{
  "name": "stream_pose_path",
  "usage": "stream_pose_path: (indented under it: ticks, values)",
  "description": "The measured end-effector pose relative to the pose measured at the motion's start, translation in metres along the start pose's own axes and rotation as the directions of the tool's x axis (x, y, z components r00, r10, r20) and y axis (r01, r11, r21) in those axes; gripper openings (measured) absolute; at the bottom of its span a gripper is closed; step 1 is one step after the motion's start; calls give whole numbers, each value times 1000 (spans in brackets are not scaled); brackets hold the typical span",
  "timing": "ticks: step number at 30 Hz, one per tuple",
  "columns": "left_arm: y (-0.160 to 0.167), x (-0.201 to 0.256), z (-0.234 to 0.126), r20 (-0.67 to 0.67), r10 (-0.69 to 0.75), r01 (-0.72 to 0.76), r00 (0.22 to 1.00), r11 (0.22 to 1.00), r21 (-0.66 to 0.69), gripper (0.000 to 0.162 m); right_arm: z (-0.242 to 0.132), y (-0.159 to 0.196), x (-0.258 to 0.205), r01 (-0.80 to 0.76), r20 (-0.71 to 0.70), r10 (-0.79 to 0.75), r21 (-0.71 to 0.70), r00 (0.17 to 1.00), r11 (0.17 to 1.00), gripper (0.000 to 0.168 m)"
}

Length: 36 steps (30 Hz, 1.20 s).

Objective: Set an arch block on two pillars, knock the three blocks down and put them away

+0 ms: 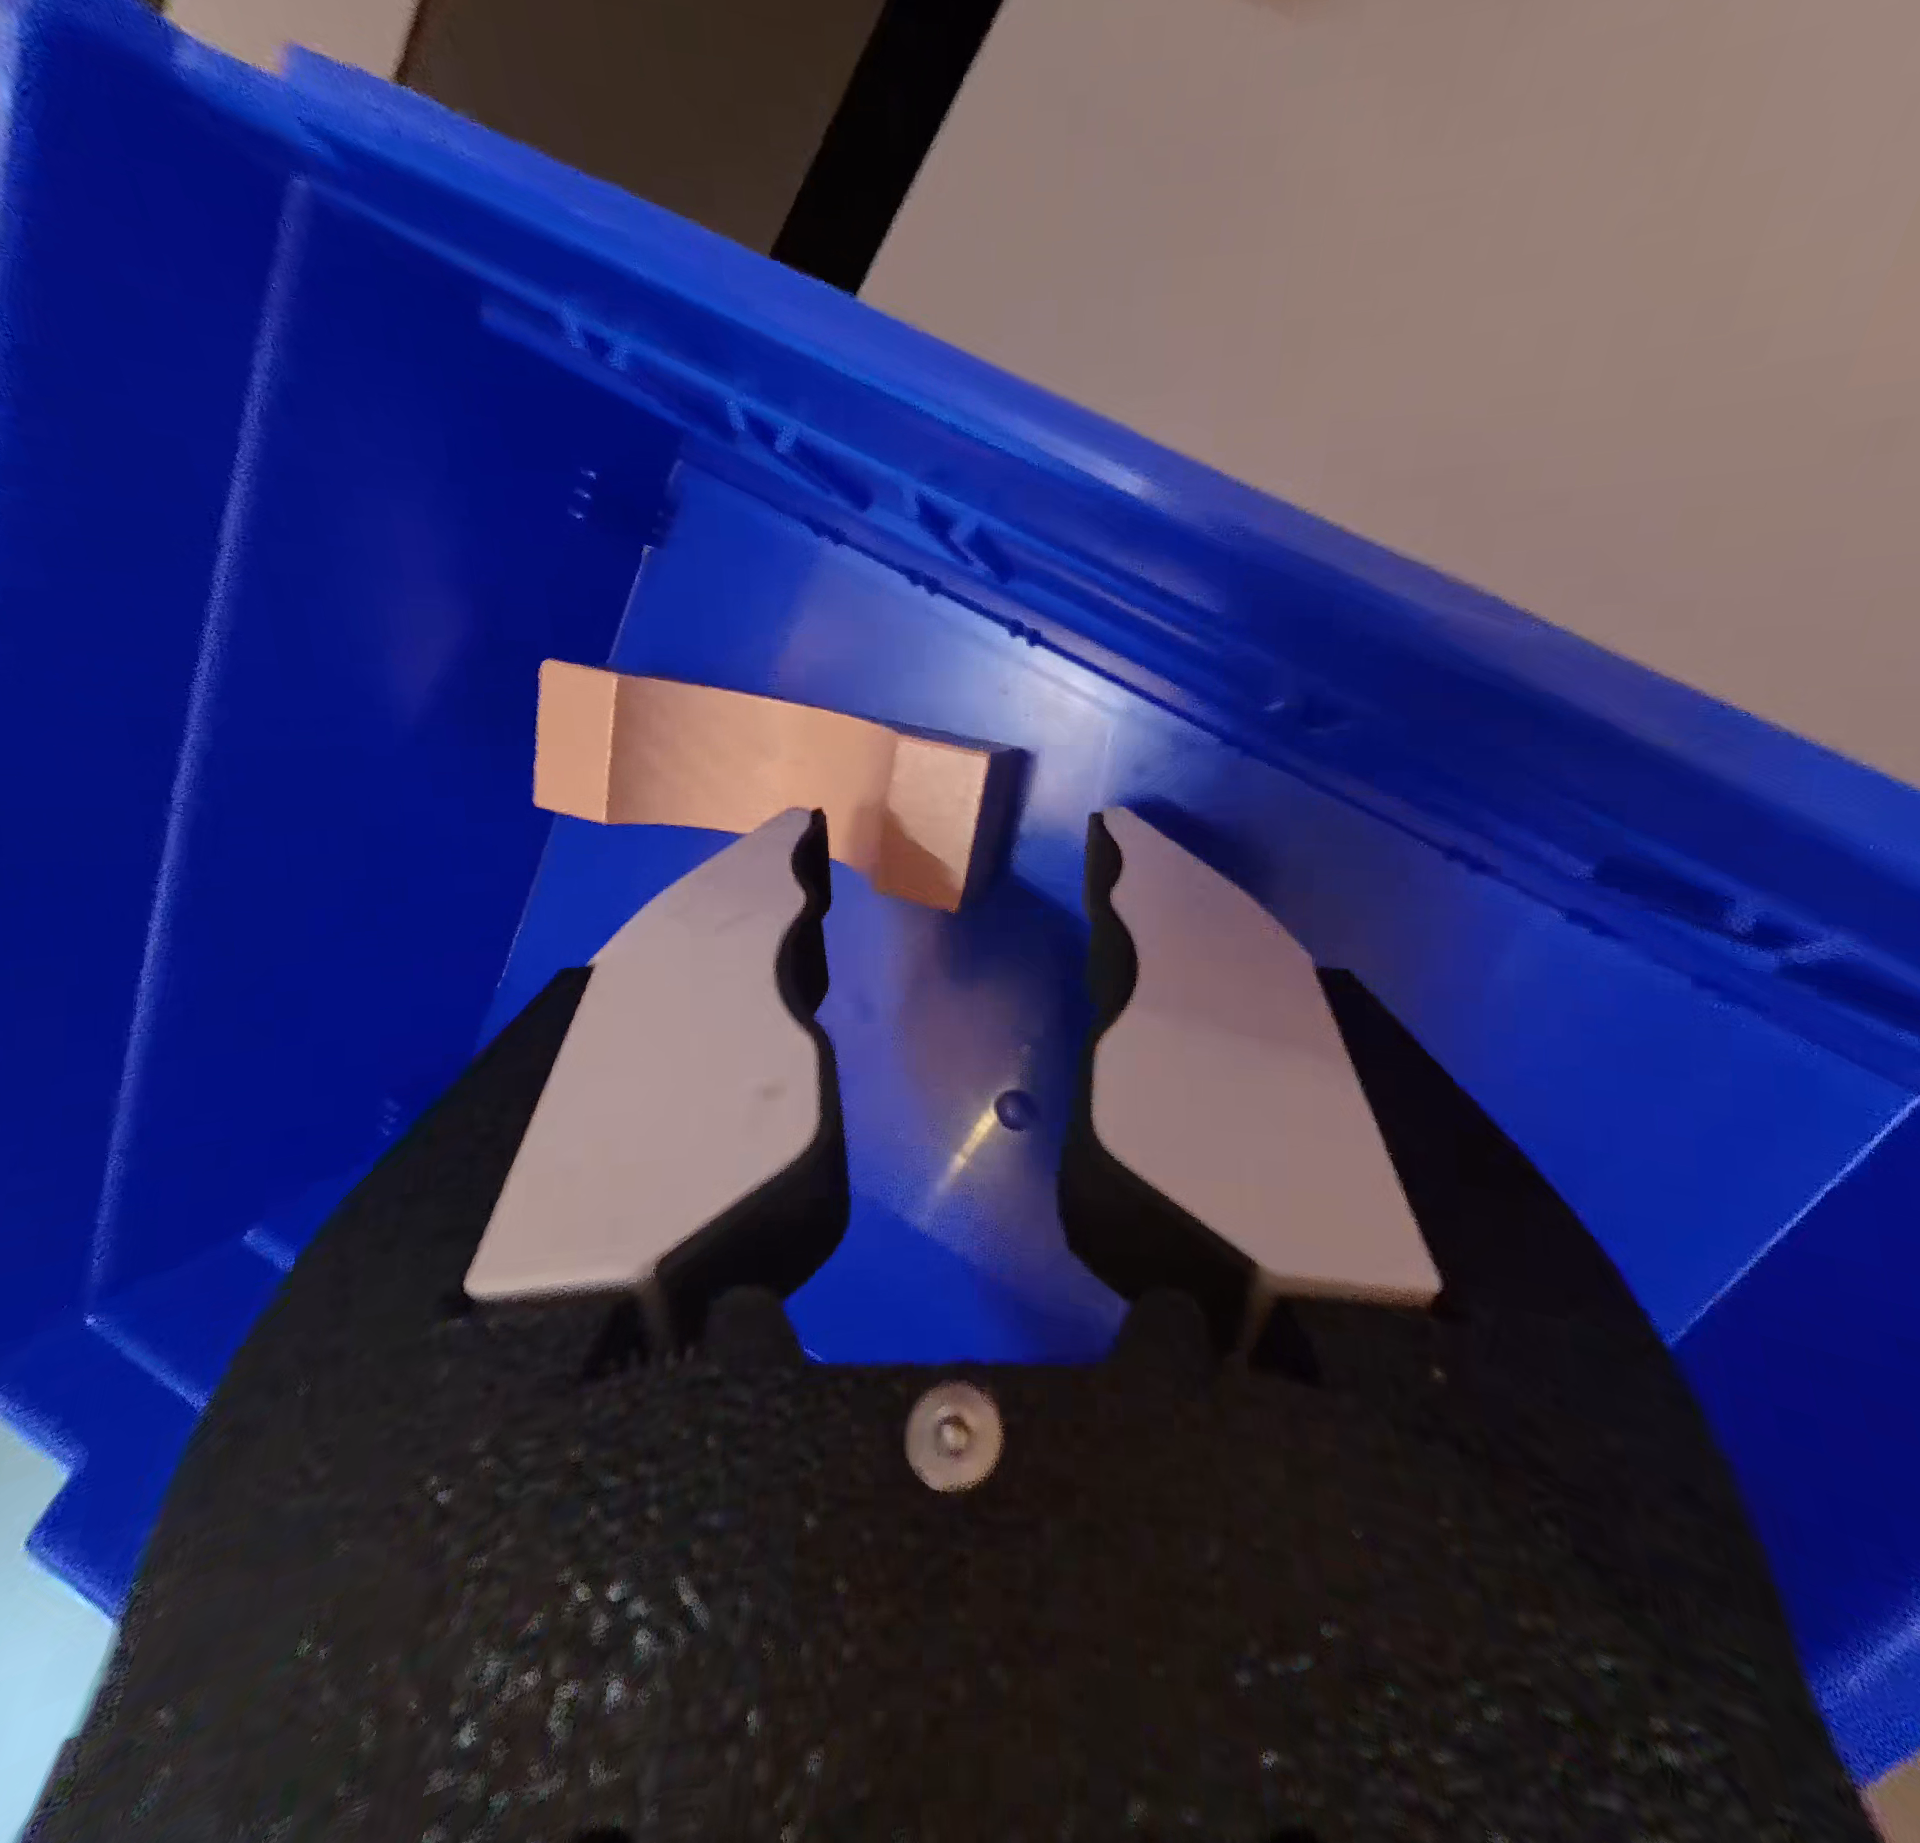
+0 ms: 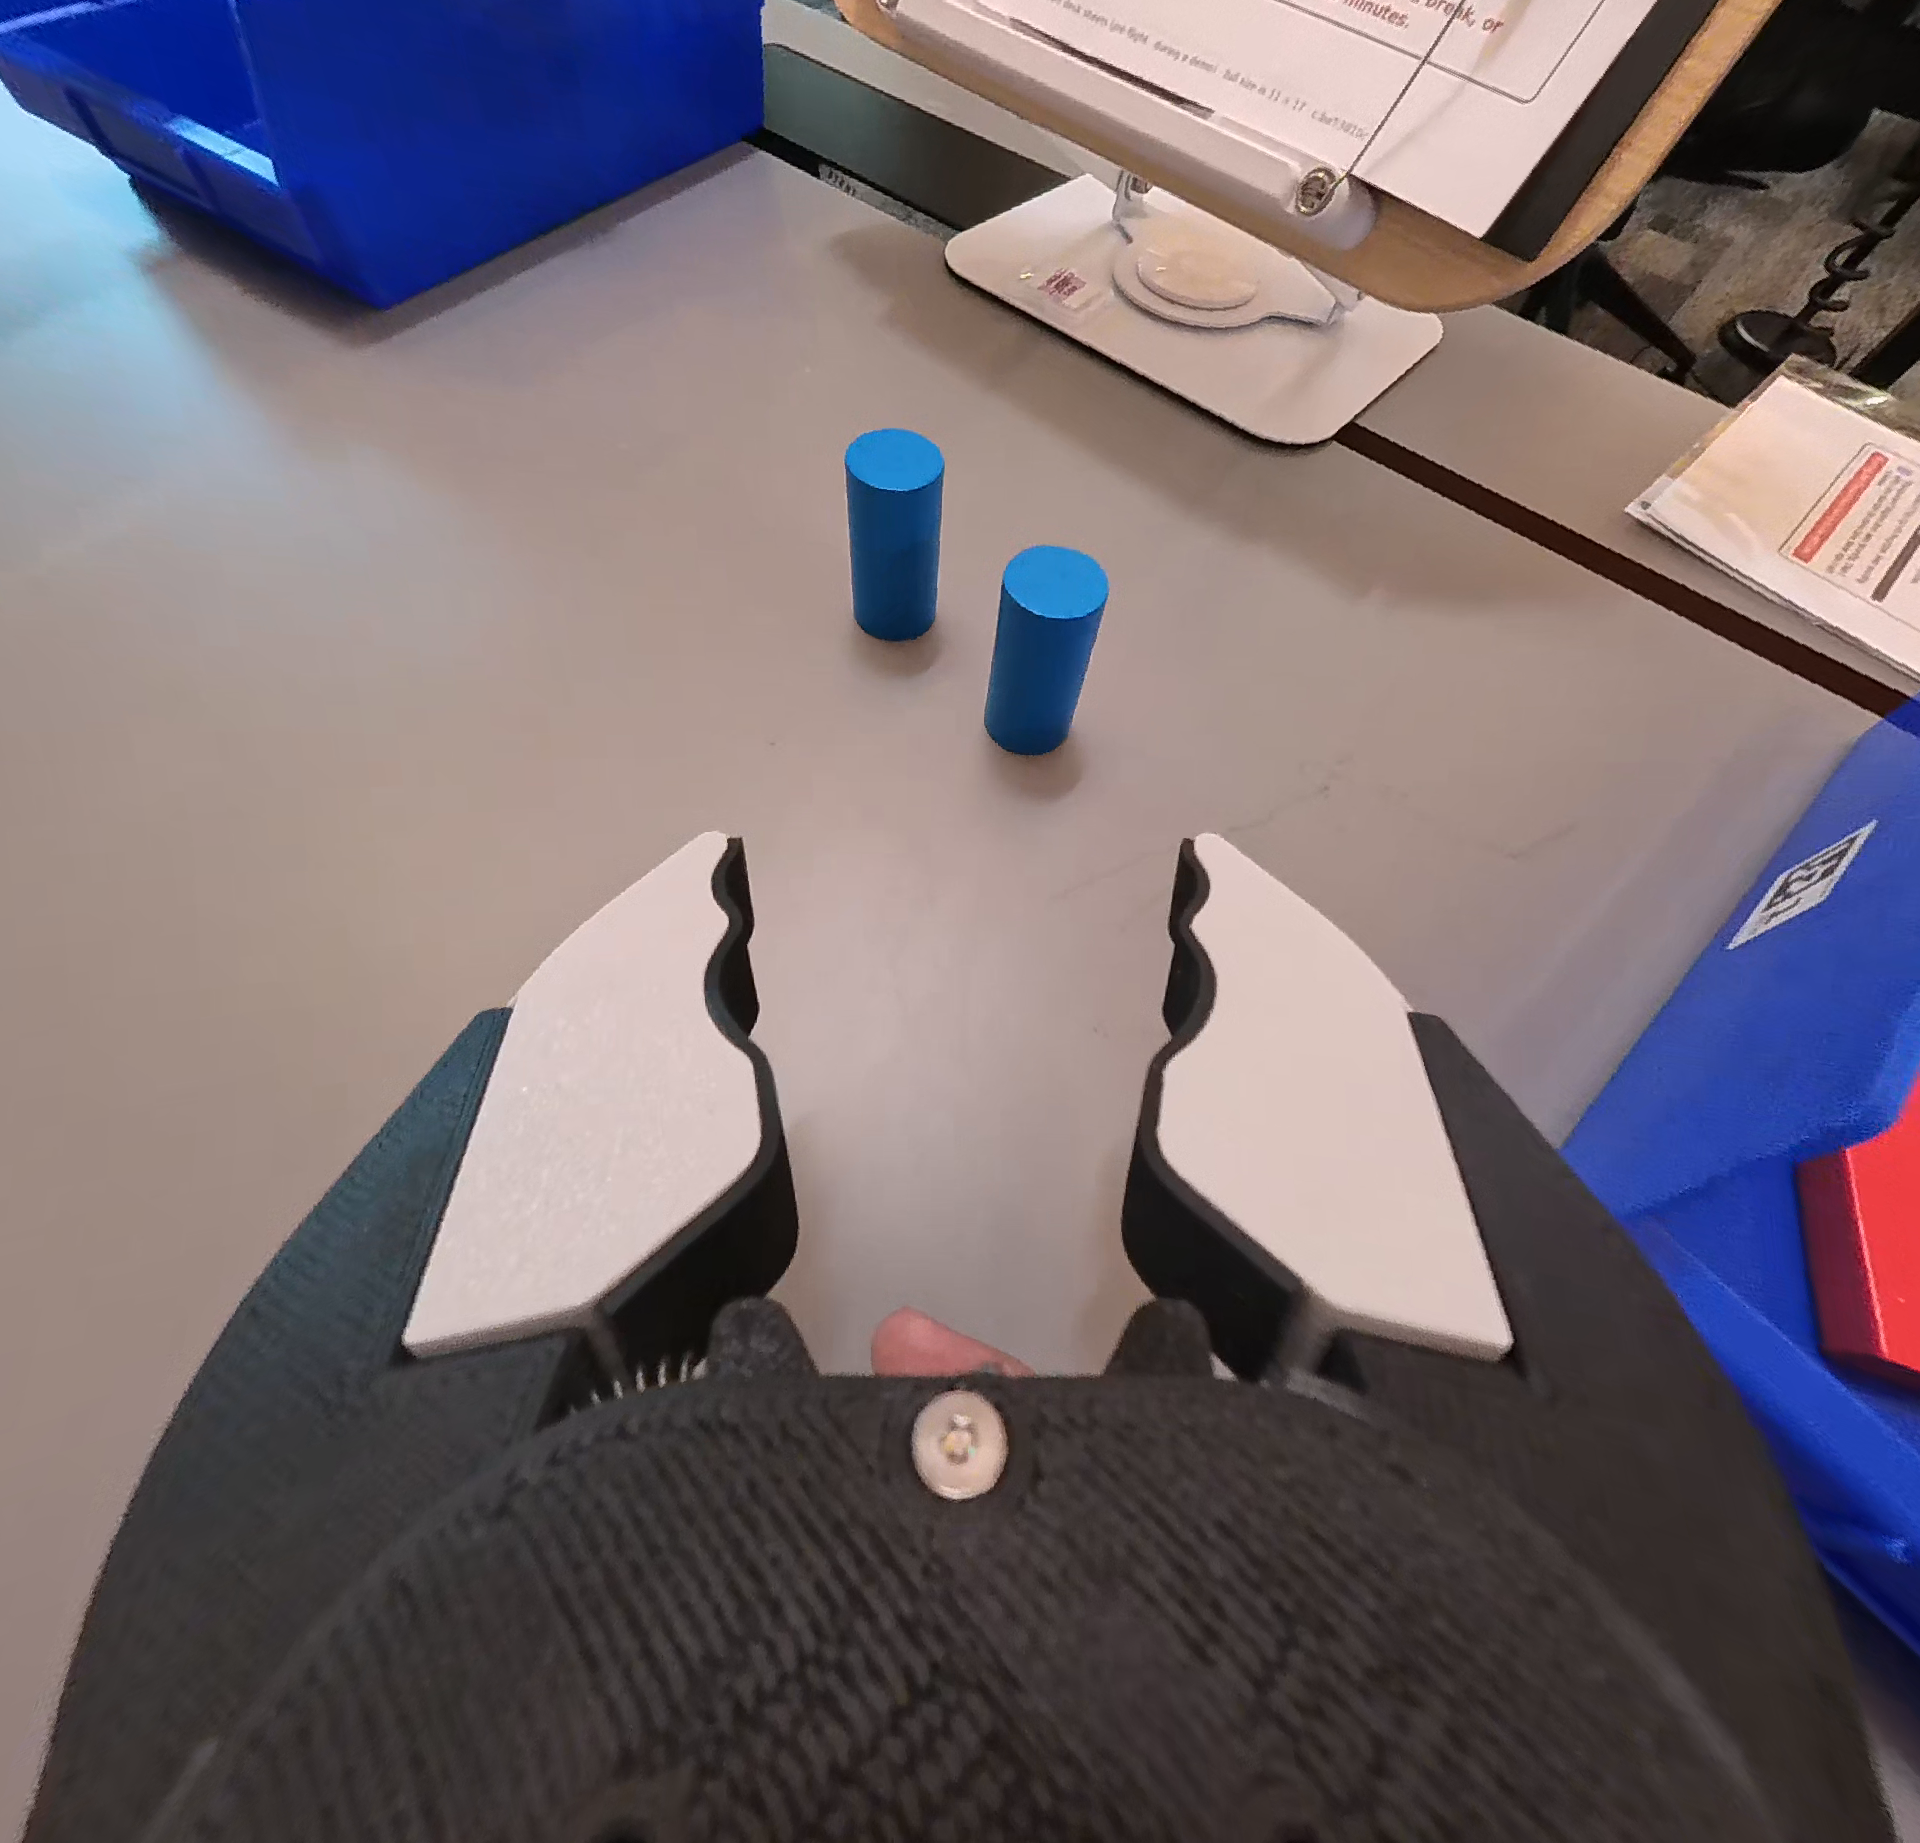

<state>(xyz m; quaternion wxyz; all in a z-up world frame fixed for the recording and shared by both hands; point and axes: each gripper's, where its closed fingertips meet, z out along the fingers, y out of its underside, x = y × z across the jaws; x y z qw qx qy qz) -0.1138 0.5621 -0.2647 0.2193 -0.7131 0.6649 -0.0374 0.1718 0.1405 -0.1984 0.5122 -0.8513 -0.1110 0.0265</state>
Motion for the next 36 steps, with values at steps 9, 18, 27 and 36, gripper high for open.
stream_pose_path:
  ticks: [9,18,27,36]
  values:
    - [9,-9,16,99,4,2,995,998,-63,27,7,0,-6,3,10,-3,-12,1000,1000,78]
    - [-33,-9,-81,-121,-381,398,917,847,351,26,8,-37,-8,199,-89,-190,107,978,974,78]
    - [-127,108,-253,-581,-18,494,814,547,676,25,21,-145,-39,630,-235,-585,322,776,707,79]
    - [-192,243,-283,-874,318,753,368,449,481,25,19,-219,-81,768,-321,-719,448,616,458,72]
